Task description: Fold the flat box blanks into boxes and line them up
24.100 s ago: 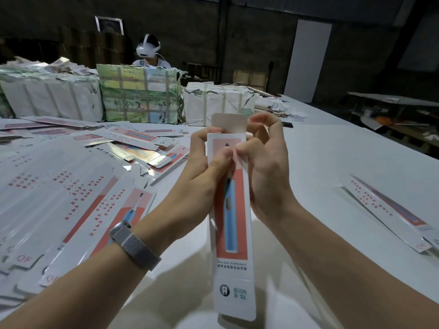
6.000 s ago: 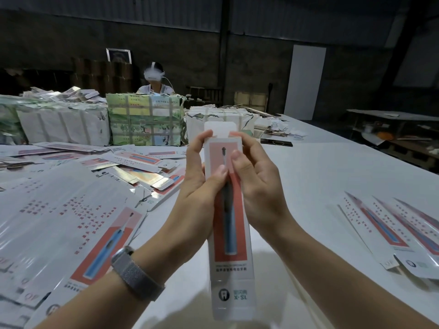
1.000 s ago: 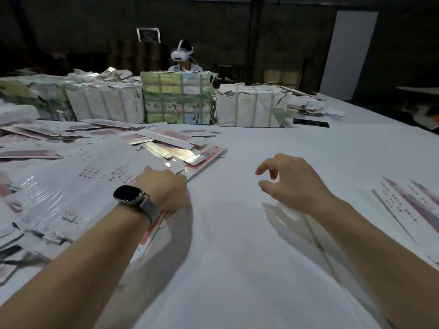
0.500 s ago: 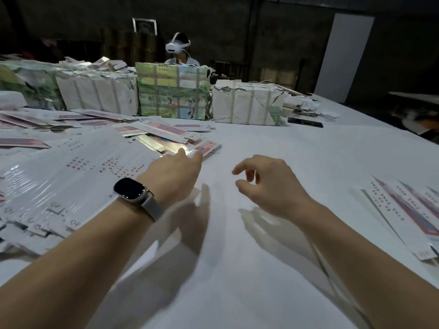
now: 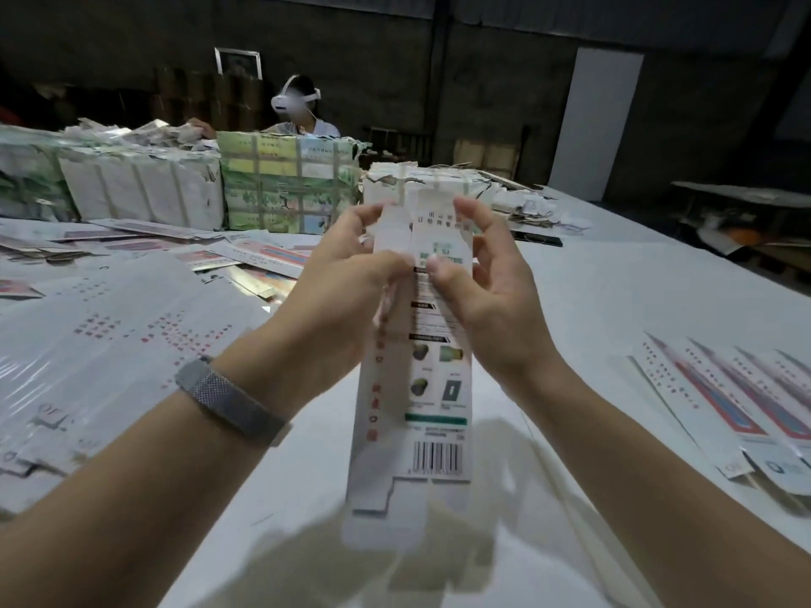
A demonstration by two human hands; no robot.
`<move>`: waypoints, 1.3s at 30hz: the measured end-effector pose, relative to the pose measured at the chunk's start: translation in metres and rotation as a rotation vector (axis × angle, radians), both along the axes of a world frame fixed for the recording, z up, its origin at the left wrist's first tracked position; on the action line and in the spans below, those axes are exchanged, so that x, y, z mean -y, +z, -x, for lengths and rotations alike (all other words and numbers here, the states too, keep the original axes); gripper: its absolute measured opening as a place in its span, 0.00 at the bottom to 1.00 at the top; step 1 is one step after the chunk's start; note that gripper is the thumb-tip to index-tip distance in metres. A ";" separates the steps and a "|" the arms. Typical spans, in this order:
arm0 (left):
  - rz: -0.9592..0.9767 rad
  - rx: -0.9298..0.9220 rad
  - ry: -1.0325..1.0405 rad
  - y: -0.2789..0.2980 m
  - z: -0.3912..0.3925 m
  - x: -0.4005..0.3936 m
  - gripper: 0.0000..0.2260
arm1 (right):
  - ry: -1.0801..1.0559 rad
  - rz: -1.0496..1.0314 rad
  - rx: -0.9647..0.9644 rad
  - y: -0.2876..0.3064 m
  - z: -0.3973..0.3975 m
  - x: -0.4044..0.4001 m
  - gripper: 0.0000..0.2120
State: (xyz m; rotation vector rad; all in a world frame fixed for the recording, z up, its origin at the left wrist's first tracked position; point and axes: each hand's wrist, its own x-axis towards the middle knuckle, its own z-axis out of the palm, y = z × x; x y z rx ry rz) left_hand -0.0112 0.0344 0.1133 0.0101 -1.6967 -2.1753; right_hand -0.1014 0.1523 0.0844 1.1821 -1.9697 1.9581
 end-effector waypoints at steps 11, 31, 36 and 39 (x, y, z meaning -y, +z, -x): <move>-0.071 -0.017 -0.464 -0.028 0.005 -0.003 0.21 | -0.344 -0.076 -0.275 0.002 0.003 -0.003 0.24; 0.262 -0.201 0.084 -0.041 0.022 -0.001 0.27 | -0.063 0.045 -0.086 0.016 -0.001 -0.010 0.19; 0.238 -0.214 0.042 -0.040 0.021 0.002 0.18 | -0.304 -0.132 -0.291 0.011 0.002 -0.009 0.15; 0.187 -0.165 -0.102 -0.041 0.017 0.002 0.20 | -0.364 -0.128 -0.337 0.010 0.000 -0.007 0.15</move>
